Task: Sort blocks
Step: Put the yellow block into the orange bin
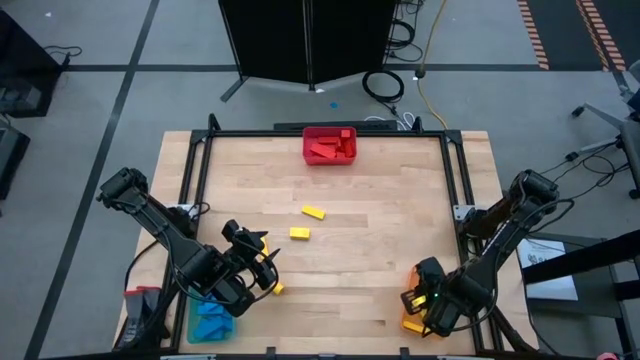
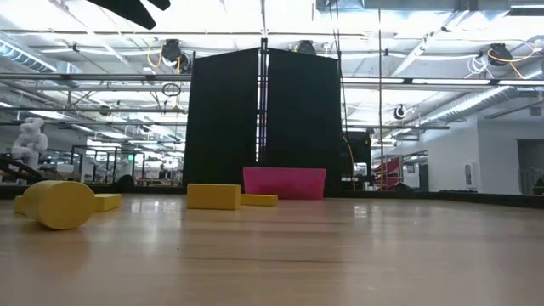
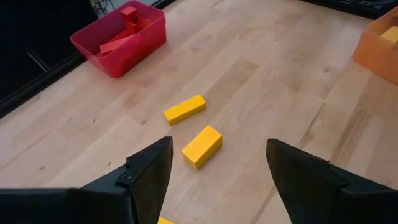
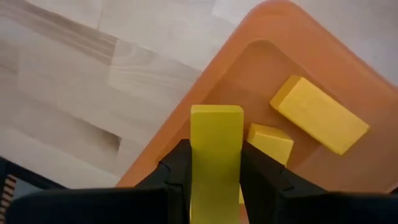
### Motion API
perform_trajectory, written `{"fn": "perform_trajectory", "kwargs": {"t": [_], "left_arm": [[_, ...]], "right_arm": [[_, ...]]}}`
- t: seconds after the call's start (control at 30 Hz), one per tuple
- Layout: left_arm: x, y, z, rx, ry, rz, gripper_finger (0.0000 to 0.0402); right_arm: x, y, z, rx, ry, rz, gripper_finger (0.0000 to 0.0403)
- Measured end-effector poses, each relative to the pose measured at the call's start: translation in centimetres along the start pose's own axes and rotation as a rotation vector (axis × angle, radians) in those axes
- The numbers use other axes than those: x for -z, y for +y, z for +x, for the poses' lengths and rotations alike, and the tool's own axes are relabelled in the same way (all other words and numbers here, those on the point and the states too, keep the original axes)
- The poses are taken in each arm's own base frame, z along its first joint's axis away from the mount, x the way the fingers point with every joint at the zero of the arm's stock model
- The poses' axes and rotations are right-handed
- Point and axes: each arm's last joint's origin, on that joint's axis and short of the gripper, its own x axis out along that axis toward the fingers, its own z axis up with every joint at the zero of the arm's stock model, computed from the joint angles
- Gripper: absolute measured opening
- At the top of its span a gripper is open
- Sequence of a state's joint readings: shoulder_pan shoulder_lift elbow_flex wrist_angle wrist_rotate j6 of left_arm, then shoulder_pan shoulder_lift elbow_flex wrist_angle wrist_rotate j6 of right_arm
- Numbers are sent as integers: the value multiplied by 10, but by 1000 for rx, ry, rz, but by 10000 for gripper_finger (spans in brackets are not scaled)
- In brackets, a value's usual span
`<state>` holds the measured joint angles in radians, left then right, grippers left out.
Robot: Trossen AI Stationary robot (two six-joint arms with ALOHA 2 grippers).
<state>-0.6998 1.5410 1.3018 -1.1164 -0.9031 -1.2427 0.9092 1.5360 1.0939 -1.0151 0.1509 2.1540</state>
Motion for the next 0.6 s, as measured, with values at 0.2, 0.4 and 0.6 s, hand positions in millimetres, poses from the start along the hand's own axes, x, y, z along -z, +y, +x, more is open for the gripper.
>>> {"fn": "perform_trajectory", "kwargs": {"t": [0.2, 0.4, 0.6], "left_arm": [[0, 0, 0, 0, 0, 1, 264], [0, 0, 0, 0, 0, 2, 264], [0, 0, 0, 0, 0, 2, 264]], "right_arm": [[-1, -1, 0, 15, -9, -3, 134], [-1, -2, 0, 21, -14, -5, 174], [-3, 10, -11, -103, -98, -52, 170]]}}
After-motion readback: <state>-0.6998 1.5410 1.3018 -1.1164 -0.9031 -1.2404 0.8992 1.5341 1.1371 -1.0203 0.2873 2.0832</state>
